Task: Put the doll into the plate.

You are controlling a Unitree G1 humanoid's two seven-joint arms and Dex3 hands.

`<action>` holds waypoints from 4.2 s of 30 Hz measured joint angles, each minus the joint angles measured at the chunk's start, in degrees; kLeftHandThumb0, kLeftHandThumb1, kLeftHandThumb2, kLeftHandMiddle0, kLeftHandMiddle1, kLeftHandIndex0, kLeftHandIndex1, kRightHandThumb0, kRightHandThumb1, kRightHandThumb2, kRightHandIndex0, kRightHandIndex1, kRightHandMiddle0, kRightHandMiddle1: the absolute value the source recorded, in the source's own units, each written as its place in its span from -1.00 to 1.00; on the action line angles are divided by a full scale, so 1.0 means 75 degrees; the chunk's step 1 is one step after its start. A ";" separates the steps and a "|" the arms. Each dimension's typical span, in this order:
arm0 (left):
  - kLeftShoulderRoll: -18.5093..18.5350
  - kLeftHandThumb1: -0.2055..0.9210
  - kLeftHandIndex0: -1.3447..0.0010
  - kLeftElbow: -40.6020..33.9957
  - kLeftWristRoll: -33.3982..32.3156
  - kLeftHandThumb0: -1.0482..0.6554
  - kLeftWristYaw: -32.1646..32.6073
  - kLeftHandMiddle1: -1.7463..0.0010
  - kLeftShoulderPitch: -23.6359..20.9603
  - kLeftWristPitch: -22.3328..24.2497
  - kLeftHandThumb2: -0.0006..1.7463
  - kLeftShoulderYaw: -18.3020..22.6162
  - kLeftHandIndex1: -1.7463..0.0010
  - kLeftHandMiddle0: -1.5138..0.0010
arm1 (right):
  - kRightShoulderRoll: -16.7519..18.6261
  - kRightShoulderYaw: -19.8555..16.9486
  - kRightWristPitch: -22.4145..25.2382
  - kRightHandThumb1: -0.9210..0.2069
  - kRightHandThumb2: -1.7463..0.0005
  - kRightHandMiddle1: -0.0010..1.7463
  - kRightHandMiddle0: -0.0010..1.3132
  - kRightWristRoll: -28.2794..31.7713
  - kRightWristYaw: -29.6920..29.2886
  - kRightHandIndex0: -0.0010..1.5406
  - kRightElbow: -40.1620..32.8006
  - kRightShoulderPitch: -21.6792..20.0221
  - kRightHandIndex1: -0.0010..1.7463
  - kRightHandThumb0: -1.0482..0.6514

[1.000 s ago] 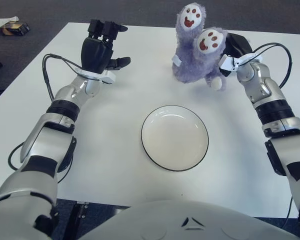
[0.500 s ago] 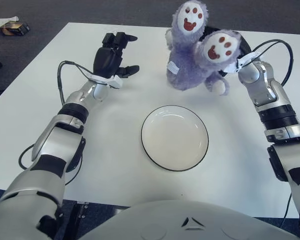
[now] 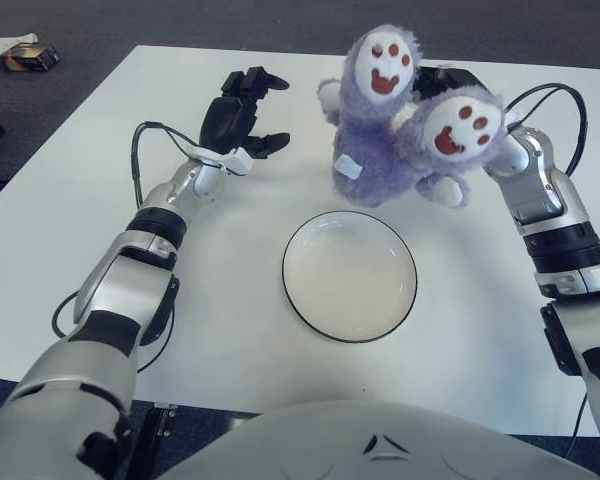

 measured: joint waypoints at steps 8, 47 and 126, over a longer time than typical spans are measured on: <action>-0.0112 1.00 1.00 0.0004 -0.0127 -0.51 -0.0428 -0.42 0.0000 0.0173 -0.26 0.0080 -0.51 0.83 | 0.0183 -0.0173 0.0736 0.60 -0.88 1.00 -0.08 0.0800 0.0690 0.11 -0.1038 0.0418 0.94 0.23; -0.0534 0.78 1.00 -0.0216 -0.0191 -0.34 -0.0846 -0.44 0.0001 0.0606 -0.16 0.0064 -0.43 0.85 | 0.0215 -0.0364 0.0795 0.56 -0.85 1.00 -0.09 0.2491 0.2489 0.07 -0.2591 0.1543 0.93 0.23; -0.0651 0.53 1.00 -0.0428 0.0347 -0.28 -0.0218 -0.50 0.0092 0.0877 0.05 -0.0365 -0.63 0.84 | -0.0823 -0.0276 -0.1669 -0.06 -0.04 0.33 -0.96 0.1535 0.3235 -0.96 -0.1791 0.1747 0.02 -0.38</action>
